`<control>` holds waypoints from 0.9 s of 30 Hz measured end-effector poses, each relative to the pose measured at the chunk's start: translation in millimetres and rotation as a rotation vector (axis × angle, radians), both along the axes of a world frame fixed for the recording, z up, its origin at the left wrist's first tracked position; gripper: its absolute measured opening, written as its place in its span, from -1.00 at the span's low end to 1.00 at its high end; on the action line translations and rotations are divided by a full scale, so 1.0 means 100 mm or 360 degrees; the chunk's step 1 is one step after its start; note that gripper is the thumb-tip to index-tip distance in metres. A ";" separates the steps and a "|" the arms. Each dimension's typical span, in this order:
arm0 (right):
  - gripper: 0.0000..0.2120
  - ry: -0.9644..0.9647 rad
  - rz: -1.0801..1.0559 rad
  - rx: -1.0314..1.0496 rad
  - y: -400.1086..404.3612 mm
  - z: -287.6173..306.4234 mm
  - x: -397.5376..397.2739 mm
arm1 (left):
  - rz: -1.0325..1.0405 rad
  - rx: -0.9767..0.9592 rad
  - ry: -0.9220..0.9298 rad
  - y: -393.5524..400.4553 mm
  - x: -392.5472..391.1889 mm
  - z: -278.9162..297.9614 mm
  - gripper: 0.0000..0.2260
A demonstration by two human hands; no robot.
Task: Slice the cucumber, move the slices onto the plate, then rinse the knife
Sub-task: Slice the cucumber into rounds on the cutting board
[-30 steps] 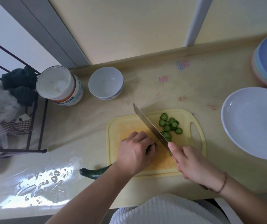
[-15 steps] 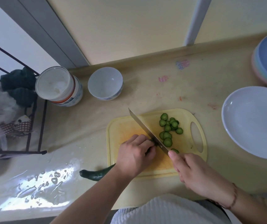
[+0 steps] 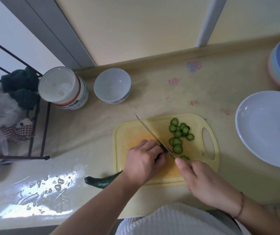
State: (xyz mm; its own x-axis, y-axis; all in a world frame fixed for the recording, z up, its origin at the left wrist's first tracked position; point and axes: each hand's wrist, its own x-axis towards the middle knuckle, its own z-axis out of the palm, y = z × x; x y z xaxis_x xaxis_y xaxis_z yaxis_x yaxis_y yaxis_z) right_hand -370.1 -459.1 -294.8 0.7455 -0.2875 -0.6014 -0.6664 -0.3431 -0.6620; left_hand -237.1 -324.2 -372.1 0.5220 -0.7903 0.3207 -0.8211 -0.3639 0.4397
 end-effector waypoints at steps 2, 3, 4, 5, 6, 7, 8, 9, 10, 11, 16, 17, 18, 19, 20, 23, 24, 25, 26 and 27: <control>-0.39 0.0005 -0.0004 -0.0004 0.00 -0.08 0.05 | -0.0006 -0.0014 0.0006 0.00 0.00 -0.01 -0.95; -0.39 0.0010 -0.0012 -0.0006 0.00 -0.11 0.07 | -0.0004 -0.0017 0.0010 0.00 0.00 -0.02 -0.95; -0.39 0.0015 -0.0021 -0.0008 0.01 -0.14 0.08 | -0.0002 -0.0017 0.0013 0.00 0.00 -0.01 -0.96; -0.39 0.0021 -0.0028 -0.0007 0.00 -0.16 0.09 | -0.0001 -0.0015 0.0016 0.00 0.00 -0.01 -0.97; -0.39 0.0020 -0.0038 0.0000 0.00 -0.17 0.09 | -0.0003 -0.0014 0.0023 0.00 0.00 0.00 -0.97; -0.39 0.0015 -0.0057 0.0026 -0.02 -0.17 0.08 | -0.0008 -0.0011 0.0034 0.01 0.01 0.01 -0.98; -0.39 0.0009 -0.0078 0.0069 -0.05 -0.17 0.07 | -0.0011 -0.0006 0.0049 0.01 0.01 0.02 -0.97; -0.39 0.0010 -0.0096 0.0122 -0.08 -0.17 0.07 | -0.0013 0.0003 0.0064 0.01 0.01 0.03 -0.96; -0.39 0.0019 -0.0114 0.0174 -0.12 -0.16 0.07 | -0.0016 0.0013 0.0078 0.02 0.01 0.04 -0.95; -0.39 0.0031 -0.0139 0.0218 -0.15 -0.15 0.07 | -0.0019 0.0021 0.0087 0.02 0.00 0.05 -0.94; -0.42 0.0022 -0.0144 0.0222 -0.16 -0.10 0.05 | 0.0008 0.0062 0.0106 0.03 0.01 0.04 -0.94; -0.42 0.0004 -0.0132 0.0218 -0.14 -0.08 0.04 | 0.0015 0.0064 0.0107 0.03 0.00 0.04 -0.94; -0.43 -0.0014 -0.0115 0.0216 -0.13 -0.06 0.03 | 0.0020 0.0061 0.0106 0.02 0.00 0.04 -0.94; -0.43 -0.0026 -0.0098 0.0215 -0.12 -0.03 0.02 | 0.0024 0.0058 0.0104 0.02 0.00 0.05 -0.94; -0.44 -0.0030 -0.0088 0.0217 -0.11 -0.01 0.01 | 0.0024 0.0055 0.0102 0.02 0.00 0.05 -0.94; -0.46 -0.0026 -0.0078 0.0242 -0.07 0.05 -0.02 | 0.0020 0.0063 0.0103 0.02 0.00 0.03 -0.93; -0.46 -0.0031 -0.0069 0.0226 -0.06 0.05 -0.02 | 0.0026 0.0064 0.0105 0.02 0.00 0.03 -0.92; -0.44 -0.0039 -0.0060 0.0203 -0.05 0.05 -0.03 | 0.0034 0.0063 0.0109 0.02 0.00 0.03 -0.92; -0.42 -0.0048 -0.0053 0.0184 -0.05 0.05 -0.03 | 0.0042 0.0058 0.0114 0.01 0.00 0.02 -0.92; -0.39 -0.0053 -0.0053 0.0174 -0.04 0.04 -0.04 | 0.0047 0.0053 0.0118 0.01 0.00 0.02 -0.93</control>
